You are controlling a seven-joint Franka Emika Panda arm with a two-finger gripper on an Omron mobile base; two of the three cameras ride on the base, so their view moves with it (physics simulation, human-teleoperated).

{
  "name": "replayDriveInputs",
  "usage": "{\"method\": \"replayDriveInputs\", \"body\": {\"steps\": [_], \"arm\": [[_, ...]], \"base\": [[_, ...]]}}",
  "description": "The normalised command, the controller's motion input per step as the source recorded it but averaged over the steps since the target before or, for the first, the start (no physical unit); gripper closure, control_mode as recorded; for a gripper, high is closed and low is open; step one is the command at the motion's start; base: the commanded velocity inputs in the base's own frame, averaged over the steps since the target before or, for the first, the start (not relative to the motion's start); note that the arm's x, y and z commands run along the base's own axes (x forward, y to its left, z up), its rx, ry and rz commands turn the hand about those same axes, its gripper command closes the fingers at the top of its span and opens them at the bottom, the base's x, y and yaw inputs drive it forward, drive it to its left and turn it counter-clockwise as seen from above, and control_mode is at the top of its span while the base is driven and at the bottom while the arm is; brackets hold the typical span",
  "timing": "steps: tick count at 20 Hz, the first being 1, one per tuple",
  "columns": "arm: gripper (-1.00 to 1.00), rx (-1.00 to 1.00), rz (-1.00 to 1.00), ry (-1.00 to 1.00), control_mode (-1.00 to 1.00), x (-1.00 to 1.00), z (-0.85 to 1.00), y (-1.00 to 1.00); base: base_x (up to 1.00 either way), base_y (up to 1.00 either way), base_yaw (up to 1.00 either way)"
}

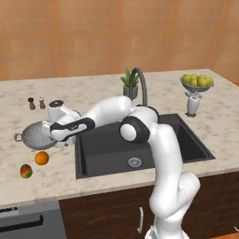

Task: Put the colander in the sink, put the orange, mango in the colander, and turn on the sink faucet and pour water over the colander.

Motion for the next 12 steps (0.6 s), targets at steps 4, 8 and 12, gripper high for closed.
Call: {"method": "replayDriveInputs", "body": {"steps": [4,8,12], "arm": [[-1.0,0.0,0.0,0.0,-1.0,0.04,0.0,0.0],[-1.0,0.0,0.0,0.0,-1.0,0.12,0.0,0.01],[-1.0,0.0,0.0,0.0,-1.0,0.21,0.0,0.04]], "base": [[0.0,0.0,0.0],[0.0,0.0,0.0],[0.0,0.0,0.0]]}}
